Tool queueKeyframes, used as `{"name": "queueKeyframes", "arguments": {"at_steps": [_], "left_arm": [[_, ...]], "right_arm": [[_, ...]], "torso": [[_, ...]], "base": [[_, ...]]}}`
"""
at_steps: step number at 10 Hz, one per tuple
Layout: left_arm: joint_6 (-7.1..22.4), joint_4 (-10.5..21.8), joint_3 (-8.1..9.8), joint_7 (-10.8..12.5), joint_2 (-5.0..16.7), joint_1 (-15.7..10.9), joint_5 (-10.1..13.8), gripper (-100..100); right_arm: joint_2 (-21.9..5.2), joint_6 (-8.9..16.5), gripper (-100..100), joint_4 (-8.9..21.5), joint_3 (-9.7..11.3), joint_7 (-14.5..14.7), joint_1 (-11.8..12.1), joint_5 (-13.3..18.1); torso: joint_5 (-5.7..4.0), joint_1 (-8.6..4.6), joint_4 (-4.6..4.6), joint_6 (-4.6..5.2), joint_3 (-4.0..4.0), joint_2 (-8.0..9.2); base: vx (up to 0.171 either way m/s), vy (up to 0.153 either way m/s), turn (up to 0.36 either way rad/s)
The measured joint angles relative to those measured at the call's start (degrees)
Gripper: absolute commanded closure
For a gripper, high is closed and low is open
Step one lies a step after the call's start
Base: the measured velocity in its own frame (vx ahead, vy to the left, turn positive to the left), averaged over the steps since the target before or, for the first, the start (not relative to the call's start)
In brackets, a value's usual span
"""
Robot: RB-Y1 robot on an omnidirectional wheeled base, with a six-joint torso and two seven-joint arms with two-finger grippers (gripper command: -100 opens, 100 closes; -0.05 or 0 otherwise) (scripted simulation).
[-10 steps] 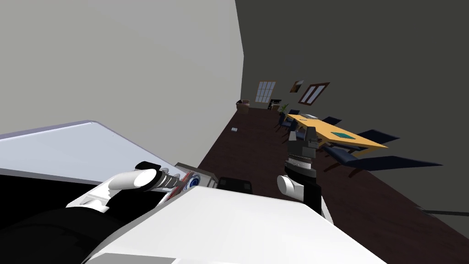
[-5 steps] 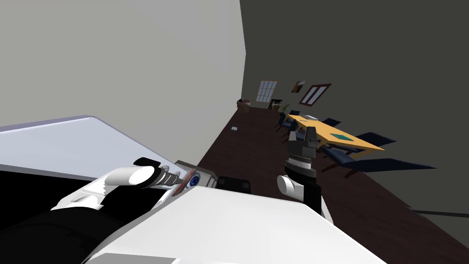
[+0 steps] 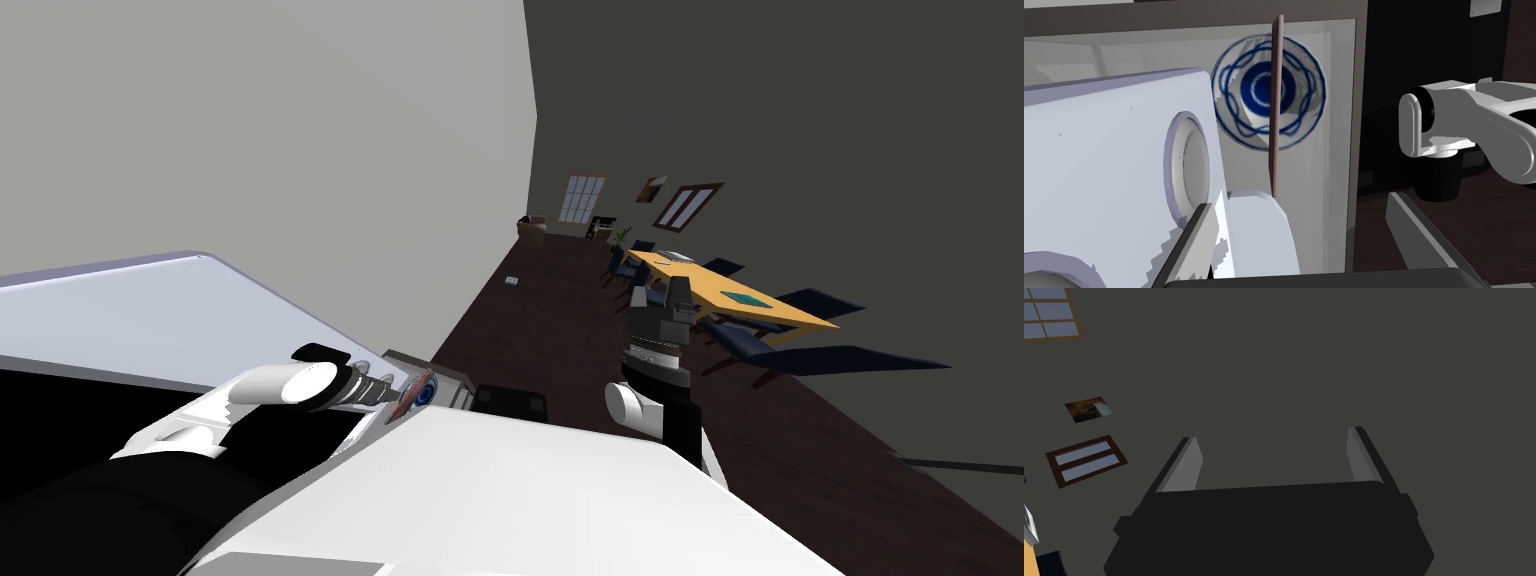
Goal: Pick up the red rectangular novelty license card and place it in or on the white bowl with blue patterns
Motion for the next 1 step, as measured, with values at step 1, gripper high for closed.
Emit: {"name": "queueKeyframes", "arguments": {"at_steps": [1], "left_arm": [[0.00, 0.00, 0.00, 0.00, 0.00, 0.00, 0.00, 0]], "right_arm": [[0.00, 0.00, 0, 0.00, 0.00, 0.00, 0.00, 0.00]], "torso": [[0.00, 0.00, 0.00, 0.00, 0.00, 0.00]], "base": [[0.000, 0.000, 0.000]]}}
